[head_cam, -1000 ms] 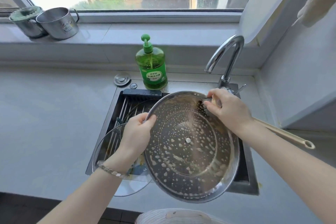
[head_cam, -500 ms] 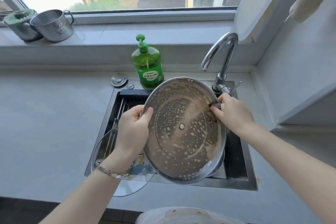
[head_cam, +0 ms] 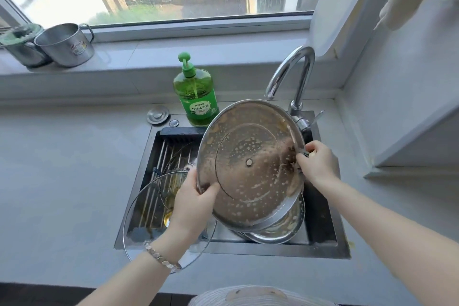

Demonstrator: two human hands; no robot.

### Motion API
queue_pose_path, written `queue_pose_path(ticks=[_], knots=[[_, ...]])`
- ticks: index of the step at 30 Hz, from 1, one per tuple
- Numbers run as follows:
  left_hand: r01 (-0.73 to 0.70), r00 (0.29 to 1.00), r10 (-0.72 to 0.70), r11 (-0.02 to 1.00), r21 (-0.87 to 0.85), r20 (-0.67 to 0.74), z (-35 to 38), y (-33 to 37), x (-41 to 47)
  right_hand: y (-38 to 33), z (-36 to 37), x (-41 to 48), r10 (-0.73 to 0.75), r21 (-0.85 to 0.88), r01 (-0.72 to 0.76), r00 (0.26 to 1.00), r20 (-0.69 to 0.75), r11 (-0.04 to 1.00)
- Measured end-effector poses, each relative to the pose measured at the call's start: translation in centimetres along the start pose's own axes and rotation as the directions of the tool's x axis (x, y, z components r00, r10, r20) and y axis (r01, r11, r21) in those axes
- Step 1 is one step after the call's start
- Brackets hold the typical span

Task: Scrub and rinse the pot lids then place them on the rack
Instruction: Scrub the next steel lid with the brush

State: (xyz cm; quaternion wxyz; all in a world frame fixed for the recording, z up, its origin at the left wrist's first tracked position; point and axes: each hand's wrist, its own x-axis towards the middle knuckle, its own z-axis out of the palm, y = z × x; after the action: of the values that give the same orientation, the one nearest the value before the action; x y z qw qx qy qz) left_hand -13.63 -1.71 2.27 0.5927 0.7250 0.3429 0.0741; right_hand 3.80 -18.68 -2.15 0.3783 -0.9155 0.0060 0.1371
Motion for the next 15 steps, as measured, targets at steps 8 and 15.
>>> queue_pose_path(ticks=[8, 15], knots=[[-0.195, 0.978, 0.130, 0.839, 0.508, 0.160, -1.3, 3.3, 5.3, -3.4, -1.6, 0.4, -0.584, -0.448, 0.554, 0.807, 0.082, 0.702], [-0.397, 0.899, 0.357, 0.421, 0.815, 0.253, 2.8, 4.2, 6.9, -5.2, 0.2, -0.1, -0.799, -0.400, 0.766, 0.589, 0.123, 0.503]])
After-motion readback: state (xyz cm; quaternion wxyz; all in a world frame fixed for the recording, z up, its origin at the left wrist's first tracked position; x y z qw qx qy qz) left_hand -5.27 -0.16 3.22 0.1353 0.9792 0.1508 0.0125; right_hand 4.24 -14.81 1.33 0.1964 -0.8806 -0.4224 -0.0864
